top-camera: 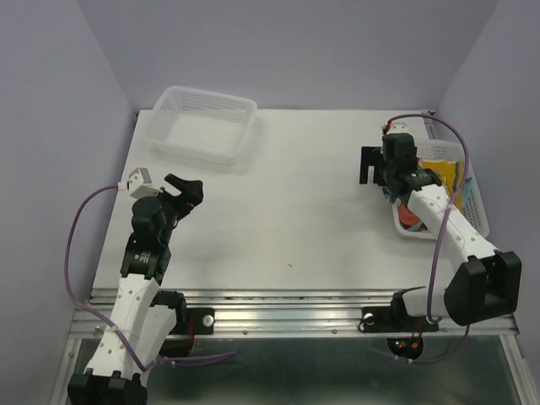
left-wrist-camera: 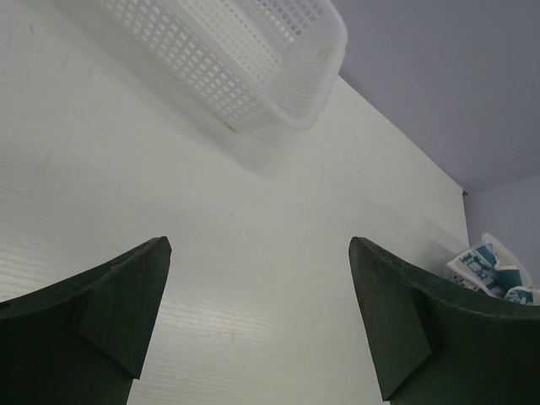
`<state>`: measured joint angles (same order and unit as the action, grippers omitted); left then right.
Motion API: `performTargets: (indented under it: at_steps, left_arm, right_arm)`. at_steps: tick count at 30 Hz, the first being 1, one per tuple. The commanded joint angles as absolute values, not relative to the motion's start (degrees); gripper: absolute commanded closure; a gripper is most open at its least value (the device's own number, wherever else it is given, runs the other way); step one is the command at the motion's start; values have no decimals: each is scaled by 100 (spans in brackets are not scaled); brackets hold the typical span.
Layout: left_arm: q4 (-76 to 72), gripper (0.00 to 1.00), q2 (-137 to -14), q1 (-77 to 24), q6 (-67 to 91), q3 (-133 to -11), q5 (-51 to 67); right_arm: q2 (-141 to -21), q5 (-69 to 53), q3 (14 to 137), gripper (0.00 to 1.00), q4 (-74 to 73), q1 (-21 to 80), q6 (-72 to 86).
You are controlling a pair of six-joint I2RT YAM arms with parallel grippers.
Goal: Fold and stack the towels
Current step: Grab crumpled towel
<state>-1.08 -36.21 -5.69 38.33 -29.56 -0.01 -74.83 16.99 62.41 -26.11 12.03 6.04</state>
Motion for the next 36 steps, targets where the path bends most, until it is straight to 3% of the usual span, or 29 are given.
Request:
performTargets:
  at_steps: [1,11,20,21,23,24,26,32,36]
  left_arm:
    - [-413,1,-3603,-598,3735,-2865,-202]
    - [-413,1,-3665,-589,3700,-2857,-105]
    - [-422,1,-3656,-589,3700,-2830,-26]
    - [-413,1,-3648,-589,3691,-2830,-26]
    - [-396,1,-3560,-589,3683,-2865,-79]
    - [-396,1,-3525,-589,3683,-2857,-88]
    - [-404,1,-3446,-589,3700,-2848,-158]
    - [-387,1,-3480,-589,3727,-2848,-123]
    - [-387,1,-3516,-589,3718,-2856,-149]
  right_arm:
    - [-7392,2268,6610,0,-2339,1230,281]
    - [-7198,2593,6750,0,-2540,1230,615]
    - [-7717,1547,6346,3,-2558,1230,729]
    - [-7725,1547,6337,9,-2532,1222,738]
    - [-7734,1547,6363,36,-2470,1230,721]
    - [-7726,1573,6442,75,-2444,1230,729]
    - [-7673,1600,6609,99,-2426,1230,738]
    - [-7094,1153,7556,99,-2190,1230,791]
    - [-6549,222,8120,99,-1575,1230,975]
